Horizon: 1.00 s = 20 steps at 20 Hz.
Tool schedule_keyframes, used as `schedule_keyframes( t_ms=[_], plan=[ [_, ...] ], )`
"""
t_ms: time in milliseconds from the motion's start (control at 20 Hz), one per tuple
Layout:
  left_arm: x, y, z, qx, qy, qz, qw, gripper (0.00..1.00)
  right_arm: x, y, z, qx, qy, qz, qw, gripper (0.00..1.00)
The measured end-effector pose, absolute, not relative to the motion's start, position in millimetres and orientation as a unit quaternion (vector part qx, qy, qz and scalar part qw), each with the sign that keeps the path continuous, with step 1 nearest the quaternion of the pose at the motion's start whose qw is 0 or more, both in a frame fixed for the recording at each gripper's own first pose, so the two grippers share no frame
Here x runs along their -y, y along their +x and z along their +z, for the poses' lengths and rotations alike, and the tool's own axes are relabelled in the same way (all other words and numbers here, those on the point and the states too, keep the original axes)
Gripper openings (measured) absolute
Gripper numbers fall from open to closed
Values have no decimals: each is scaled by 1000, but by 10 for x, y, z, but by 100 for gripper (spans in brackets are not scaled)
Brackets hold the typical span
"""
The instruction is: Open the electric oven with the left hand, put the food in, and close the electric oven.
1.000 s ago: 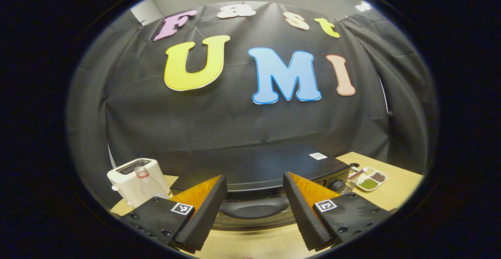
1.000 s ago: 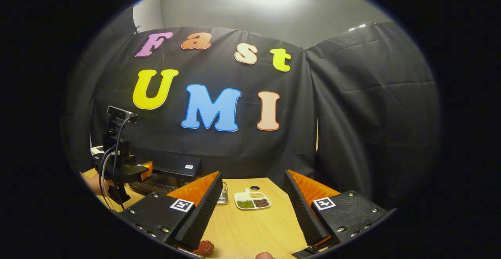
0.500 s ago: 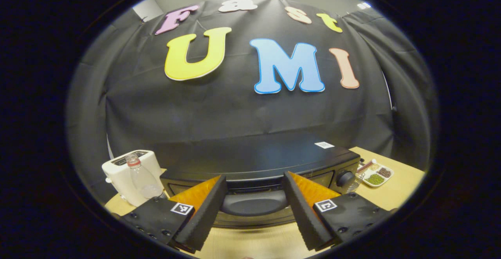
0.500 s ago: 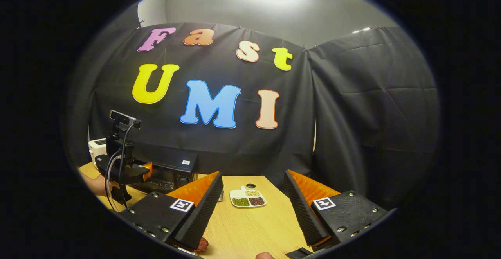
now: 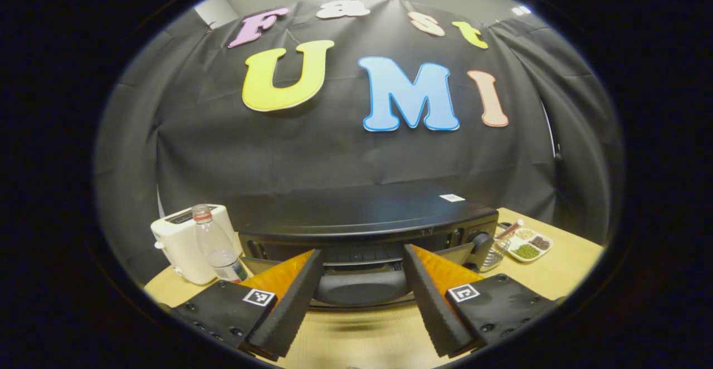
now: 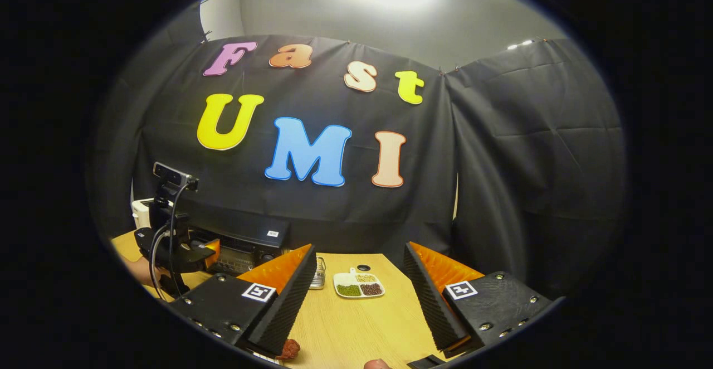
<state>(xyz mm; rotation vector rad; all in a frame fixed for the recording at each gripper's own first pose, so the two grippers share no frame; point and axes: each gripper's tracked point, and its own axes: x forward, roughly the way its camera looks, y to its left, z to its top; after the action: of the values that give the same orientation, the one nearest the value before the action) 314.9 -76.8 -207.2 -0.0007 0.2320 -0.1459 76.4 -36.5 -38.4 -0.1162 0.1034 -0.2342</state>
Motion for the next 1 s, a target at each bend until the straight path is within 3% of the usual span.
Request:
schedule_keyframes(
  t_ms=[100, 200, 250, 350, 400, 450, 500, 650, 700, 900, 1000],
  plan=[
    [763, 3069, -2092, -120, 3, -72, 990, 97, 363, 761, -388, -53, -55, -112, 991, 95],
    [766, 2974, -2138, -127, 5, -72, 989, 91, 366, 752, -384, -52, -53, -108, 991, 95],
    [762, 2917, -2156, -130, 7, -71, 989, 97, 360, 752, -384, -51, -53, -105, 992, 95],
    [764, 2816, -2206, -137, 12, -71, 988, 97, 358, 728, -379, -50, -54, -100, 992, 95],
    [761, 2763, -2233, -141, 13, -70, 987, 91, 363, 719, -389, -51, -54, -97, 992, 95],
    [760, 2707, -2278, -147, 14, -69, 987, 91, 368, 715, -391, -52, -53, -95, 993, 95],
    [763, 2657, -2315, -152, 16, -67, 986, 97, 375, 706, -392, -52, -52, -93, 993, 95],
    [765, 2534, -2418, -166, 22, -65, 984, 97, 399, 677, -397, -53, -49, -90, 993, 95],
    [769, 2498, -2448, -169, 23, -65, 983, 91, 408, 667, -409, -55, -49, -88, 993, 95],
    [772, 2401, -2547, -177, 31, -61, 982, 100, 433, 642, -406, -57, -48, -84, 994, 95],
    [776, 2356, -2603, -183, 28, -59, 981, 100, 457, 630, -410, -58, -51, -85, 993, 95]
  ],
)
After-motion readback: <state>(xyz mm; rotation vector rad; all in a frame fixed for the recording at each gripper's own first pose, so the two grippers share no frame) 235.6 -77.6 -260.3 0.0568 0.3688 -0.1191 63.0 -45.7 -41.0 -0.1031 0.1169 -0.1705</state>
